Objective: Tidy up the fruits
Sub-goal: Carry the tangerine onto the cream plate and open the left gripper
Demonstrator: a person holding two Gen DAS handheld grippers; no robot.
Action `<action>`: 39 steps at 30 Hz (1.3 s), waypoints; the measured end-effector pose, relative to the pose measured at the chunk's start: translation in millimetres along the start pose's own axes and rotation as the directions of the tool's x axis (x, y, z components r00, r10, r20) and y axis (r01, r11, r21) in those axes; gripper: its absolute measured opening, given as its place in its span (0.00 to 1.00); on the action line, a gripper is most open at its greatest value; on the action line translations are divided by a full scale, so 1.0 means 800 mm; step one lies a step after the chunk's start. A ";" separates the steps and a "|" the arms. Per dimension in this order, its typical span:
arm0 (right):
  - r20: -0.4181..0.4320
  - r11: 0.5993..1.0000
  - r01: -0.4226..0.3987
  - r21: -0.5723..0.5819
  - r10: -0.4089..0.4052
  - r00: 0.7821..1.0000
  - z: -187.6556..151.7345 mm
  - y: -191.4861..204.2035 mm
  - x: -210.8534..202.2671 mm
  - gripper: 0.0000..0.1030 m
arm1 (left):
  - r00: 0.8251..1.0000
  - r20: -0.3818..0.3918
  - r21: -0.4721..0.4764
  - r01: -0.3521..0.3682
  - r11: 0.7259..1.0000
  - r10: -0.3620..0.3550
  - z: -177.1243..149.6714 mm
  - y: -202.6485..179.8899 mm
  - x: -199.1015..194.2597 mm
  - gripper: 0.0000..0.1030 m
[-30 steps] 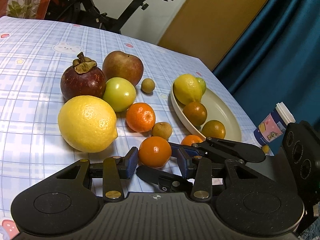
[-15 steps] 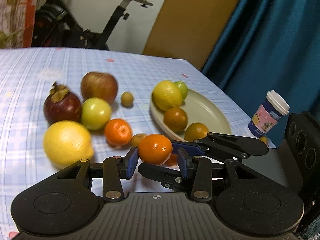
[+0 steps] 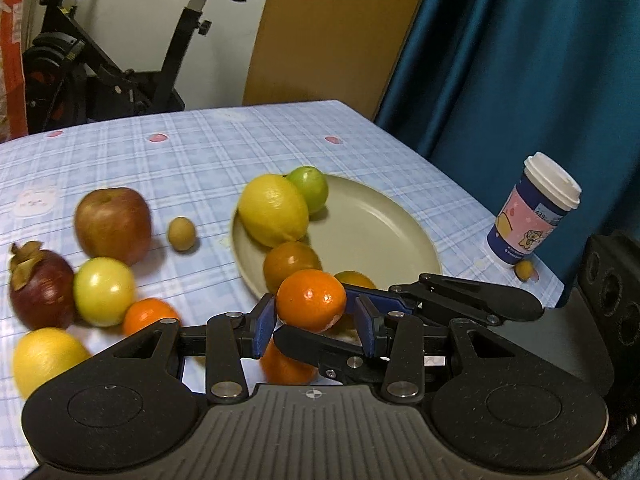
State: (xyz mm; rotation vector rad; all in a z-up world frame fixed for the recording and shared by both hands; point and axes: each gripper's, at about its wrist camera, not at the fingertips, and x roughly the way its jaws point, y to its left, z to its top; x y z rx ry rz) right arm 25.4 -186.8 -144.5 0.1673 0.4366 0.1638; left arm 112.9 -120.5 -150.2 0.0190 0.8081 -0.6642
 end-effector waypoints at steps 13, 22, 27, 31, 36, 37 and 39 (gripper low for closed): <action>0.025 0.996 0.064 0.065 -0.066 0.998 -0.002 -0.024 -0.003 0.44 | 0.998 -0.037 0.040 -0.041 0.998 0.042 0.019 -0.015 0.037 0.43; 0.022 0.996 0.077 0.039 -0.078 0.997 0.000 -0.018 -0.003 0.46 | 0.997 -0.039 0.038 -0.058 0.998 0.059 0.017 -0.017 0.040 0.45; 0.023 0.996 0.083 0.031 -0.084 0.996 0.000 -0.016 -0.002 0.47 | 0.998 -0.029 0.031 -0.056 0.998 0.057 0.015 -0.015 0.037 0.45; 0.026 0.996 0.081 0.028 -0.082 0.996 -0.001 -0.015 -0.002 0.49 | 0.998 -0.013 0.022 -0.056 0.998 0.056 0.012 -0.013 0.033 0.46; 0.037 0.996 0.078 0.040 -0.079 0.996 -0.001 -0.016 -0.004 0.50 | 0.997 0.021 0.003 -0.070 0.998 0.070 0.010 -0.007 0.019 0.47; 0.041 0.996 0.078 0.040 -0.080 0.996 -0.002 -0.016 -0.005 0.50 | 0.997 0.029 -0.002 -0.073 0.997 0.073 0.010 -0.005 0.015 0.47; 0.049 0.996 0.079 0.040 -0.081 0.996 -0.002 -0.015 -0.006 0.50 | 0.996 0.045 -0.011 -0.080 0.997 0.080 0.009 -0.001 0.007 0.47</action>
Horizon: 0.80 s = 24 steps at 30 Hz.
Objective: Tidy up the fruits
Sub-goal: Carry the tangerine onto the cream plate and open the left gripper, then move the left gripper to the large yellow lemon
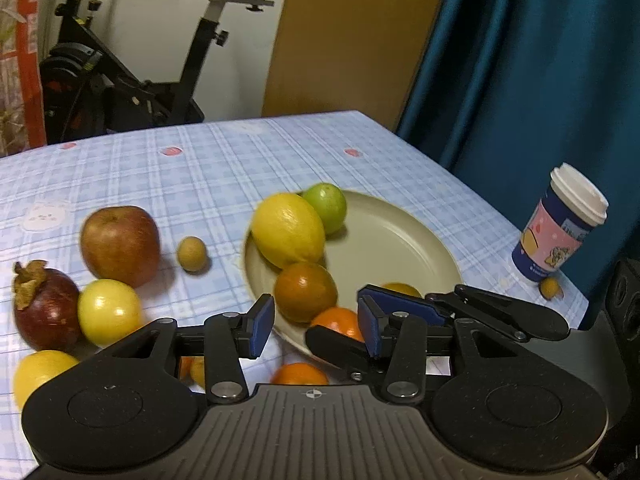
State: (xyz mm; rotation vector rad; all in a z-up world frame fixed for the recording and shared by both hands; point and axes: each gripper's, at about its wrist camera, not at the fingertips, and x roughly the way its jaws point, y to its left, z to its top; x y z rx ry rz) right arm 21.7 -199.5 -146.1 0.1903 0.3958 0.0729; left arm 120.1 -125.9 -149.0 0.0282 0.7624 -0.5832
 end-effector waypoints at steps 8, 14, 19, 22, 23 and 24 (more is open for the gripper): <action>0.017 1.000 -0.007 -0.017 0.007 1.000 0.001 0.005 -0.003 0.50 | 0.998 0.060 -0.057 -0.034 0.998 0.037 0.000 0.030 -0.033 0.47; 0.016 0.999 -0.006 -0.038 0.007 1.000 0.003 0.015 -0.003 0.50 | 0.992 0.094 -0.091 -0.081 0.993 0.089 -0.005 0.062 -0.065 0.47; 0.003 0.998 -0.017 -0.063 0.017 1.000 0.004 0.027 -0.003 0.50 | 0.983 0.116 -0.121 -0.127 0.985 0.141 -0.009 0.093 -0.094 0.47; -0.002 0.997 -0.019 -0.078 0.019 1.000 0.009 0.034 -0.003 0.50 | 0.975 0.133 -0.147 -0.159 0.976 0.179 -0.012 0.117 -0.115 0.47; -0.002 0.996 -0.020 -0.082 0.020 1.000 0.010 0.036 -0.003 0.50 | 0.971 0.138 -0.158 -0.173 0.972 0.195 -0.013 0.126 -0.123 0.47; -0.002 0.996 -0.022 -0.085 0.022 1.000 0.012 0.037 -0.003 0.50 | 0.968 0.141 -0.166 -0.184 0.969 0.208 -0.014 0.133 -0.128 0.47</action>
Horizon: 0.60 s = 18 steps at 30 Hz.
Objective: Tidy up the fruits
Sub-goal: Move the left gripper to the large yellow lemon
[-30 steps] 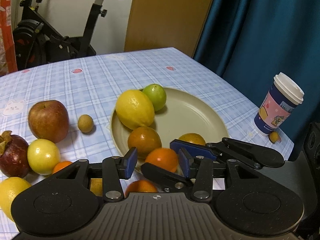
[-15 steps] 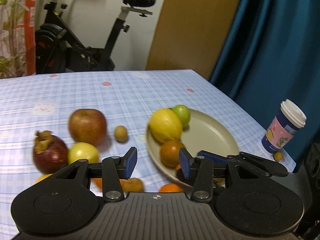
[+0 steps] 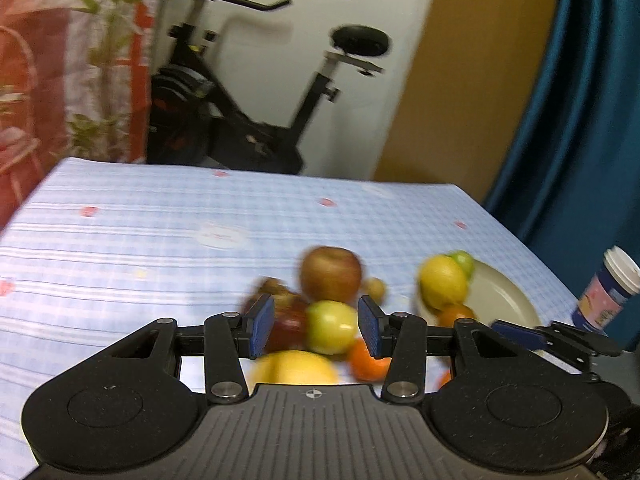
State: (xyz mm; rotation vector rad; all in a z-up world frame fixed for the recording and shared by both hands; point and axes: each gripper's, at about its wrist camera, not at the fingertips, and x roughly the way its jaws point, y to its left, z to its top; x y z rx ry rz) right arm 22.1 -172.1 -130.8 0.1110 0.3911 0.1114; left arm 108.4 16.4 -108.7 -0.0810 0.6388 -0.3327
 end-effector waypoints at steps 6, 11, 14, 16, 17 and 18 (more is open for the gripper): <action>-0.009 1.000 -0.018 -0.021 0.018 1.000 0.014 0.012 0.012 0.50 | 0.998 0.024 -0.053 -0.064 0.997 0.065 0.011 0.049 -0.019 0.47; -0.029 0.998 -0.036 -0.046 0.035 0.999 0.025 0.024 0.028 0.50 | 0.998 0.019 -0.066 -0.056 0.996 0.058 0.013 0.058 -0.018 0.47; -0.042 0.997 -0.057 -0.047 0.055 0.998 0.032 0.033 0.038 0.50 | 1.000 0.000 -0.079 -0.021 0.997 0.021 0.004 0.060 -0.015 0.49; -0.059 0.995 -0.082 -0.064 0.078 0.995 0.033 0.045 0.045 0.50 | 1.000 -0.009 -0.095 -0.001 0.996 0.000 -0.004 0.059 -0.008 0.58; -0.070 0.992 -0.097 -0.078 0.091 0.993 0.032 0.052 0.048 0.50 | 1.000 -0.009 -0.104 0.003 0.995 -0.004 -0.009 0.058 -0.005 0.58; -0.082 0.989 -0.113 -0.095 0.106 0.991 0.032 0.058 0.055 0.50 | 1.000 -0.010 -0.115 0.007 0.993 -0.009 -0.015 0.058 -0.004 0.58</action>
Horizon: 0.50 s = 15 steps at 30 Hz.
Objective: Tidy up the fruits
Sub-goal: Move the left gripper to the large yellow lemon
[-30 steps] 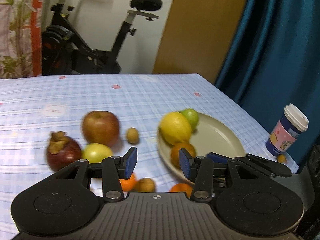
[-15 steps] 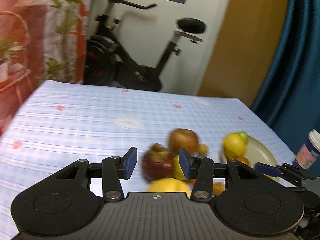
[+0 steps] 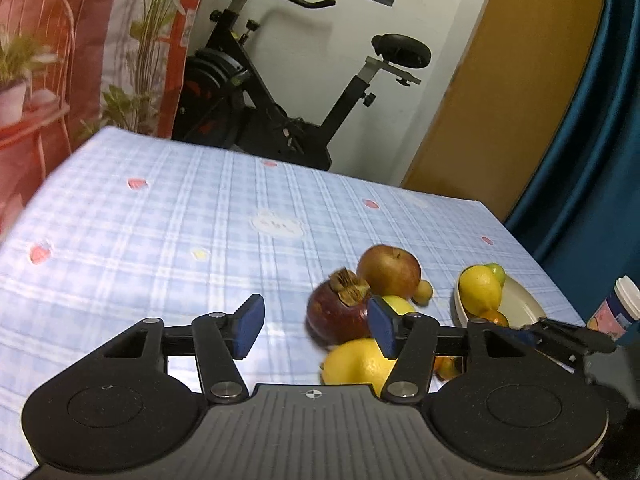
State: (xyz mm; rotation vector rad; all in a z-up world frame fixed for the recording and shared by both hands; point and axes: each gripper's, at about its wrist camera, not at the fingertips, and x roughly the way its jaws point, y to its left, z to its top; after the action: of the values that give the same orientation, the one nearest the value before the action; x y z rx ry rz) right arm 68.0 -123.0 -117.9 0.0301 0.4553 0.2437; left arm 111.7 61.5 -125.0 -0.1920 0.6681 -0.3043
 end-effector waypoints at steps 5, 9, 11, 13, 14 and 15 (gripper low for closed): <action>-0.061 0.987 -0.086 -0.135 0.078 0.995 -0.005 0.044 0.029 0.50 | 0.999 -0.022 -0.012 0.048 0.999 -0.048 -0.021 -0.001 0.013 0.58; -0.095 0.975 -0.120 -0.186 0.104 0.990 -0.010 0.067 0.053 0.50 | 0.996 -0.030 -0.015 0.084 0.996 -0.084 -0.027 0.000 0.019 0.58; -0.106 0.976 -0.114 -0.184 0.096 0.990 -0.012 0.071 0.066 0.53 | 0.996 -0.036 -0.013 0.087 0.996 -0.087 -0.030 0.000 0.023 0.58; -0.097 0.980 -0.105 -0.168 0.089 0.991 -0.013 0.073 0.075 0.56 | 0.995 -0.041 -0.016 0.093 0.996 -0.094 -0.034 0.000 0.028 0.58; -0.097 0.980 -0.105 -0.166 0.090 0.991 -0.014 0.075 0.078 0.56 | 0.994 -0.046 -0.019 0.101 0.995 -0.101 -0.036 0.001 0.029 0.58; -0.101 0.980 -0.104 -0.169 0.087 0.991 -0.013 0.077 0.082 0.57 | 0.993 -0.051 -0.019 0.106 0.994 -0.107 -0.036 0.001 0.031 0.58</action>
State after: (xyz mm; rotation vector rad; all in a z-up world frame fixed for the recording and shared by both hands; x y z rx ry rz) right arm 106.8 -47.4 -150.2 -0.1309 0.5243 0.3800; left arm 111.5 51.4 -161.8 -0.2368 0.7131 -0.4075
